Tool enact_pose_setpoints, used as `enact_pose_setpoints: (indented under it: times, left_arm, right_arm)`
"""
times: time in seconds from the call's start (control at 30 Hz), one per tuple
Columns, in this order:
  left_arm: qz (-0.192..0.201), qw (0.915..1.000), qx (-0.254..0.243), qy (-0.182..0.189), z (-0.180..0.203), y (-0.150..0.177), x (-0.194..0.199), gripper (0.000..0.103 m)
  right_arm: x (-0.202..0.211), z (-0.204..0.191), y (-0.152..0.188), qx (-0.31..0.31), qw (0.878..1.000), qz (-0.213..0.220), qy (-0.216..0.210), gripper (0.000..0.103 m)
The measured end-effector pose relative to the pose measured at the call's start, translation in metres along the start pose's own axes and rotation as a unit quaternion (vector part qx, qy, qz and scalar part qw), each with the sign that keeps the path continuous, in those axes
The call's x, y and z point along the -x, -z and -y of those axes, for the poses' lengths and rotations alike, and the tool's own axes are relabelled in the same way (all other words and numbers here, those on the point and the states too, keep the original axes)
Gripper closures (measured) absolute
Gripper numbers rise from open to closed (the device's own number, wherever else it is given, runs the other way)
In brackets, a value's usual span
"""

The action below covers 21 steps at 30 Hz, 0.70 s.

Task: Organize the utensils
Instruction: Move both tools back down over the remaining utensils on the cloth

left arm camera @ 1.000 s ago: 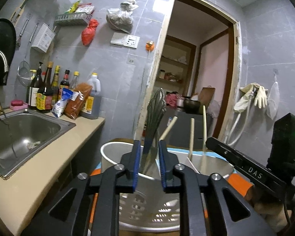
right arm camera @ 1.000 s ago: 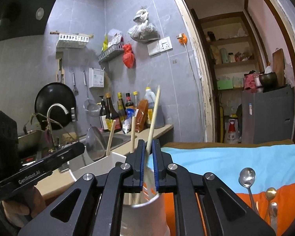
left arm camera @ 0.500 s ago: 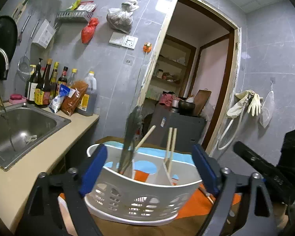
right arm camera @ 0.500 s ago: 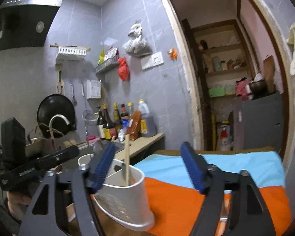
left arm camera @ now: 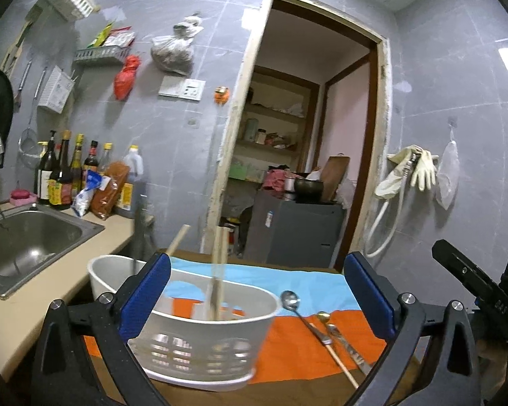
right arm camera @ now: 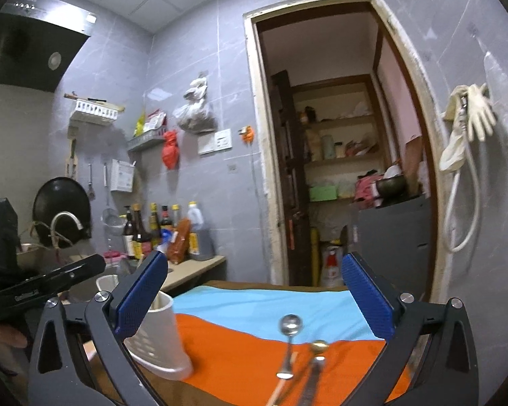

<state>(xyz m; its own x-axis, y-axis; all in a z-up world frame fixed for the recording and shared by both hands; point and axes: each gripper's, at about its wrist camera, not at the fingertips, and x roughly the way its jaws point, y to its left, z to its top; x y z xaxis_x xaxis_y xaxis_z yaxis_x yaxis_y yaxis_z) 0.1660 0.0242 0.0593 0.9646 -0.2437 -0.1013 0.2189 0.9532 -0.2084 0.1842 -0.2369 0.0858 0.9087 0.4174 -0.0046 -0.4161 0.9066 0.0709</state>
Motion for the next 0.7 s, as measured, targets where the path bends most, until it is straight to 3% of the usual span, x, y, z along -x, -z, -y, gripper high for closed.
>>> enact_pose_setpoints:
  times: [0.33, 0.6, 0.7]
  left_arm:
    - [-0.015, 0.9995, -0.020, 0.020, 0.047, 0.026, -0.020, 0.003]
    - [-0.076, 0.9958, -0.028, 0.043, 0.071, 0.050, -0.047, 0.003]
    - [-0.112, 0.9915, -0.037, 0.055, 0.077, 0.059, -0.060, 0.003]
  right_arm:
    - [0.015, 0.040, 0.016, 0.006, 0.999, -0.028, 0.034, 0.000]
    - [0.011, 0.075, 0.040, -0.010, 0.994, -0.102, 0.042, 0.001]
    - [0.005, 0.083, 0.049, -0.015, 0.990, -0.138, 0.039, 0.009]
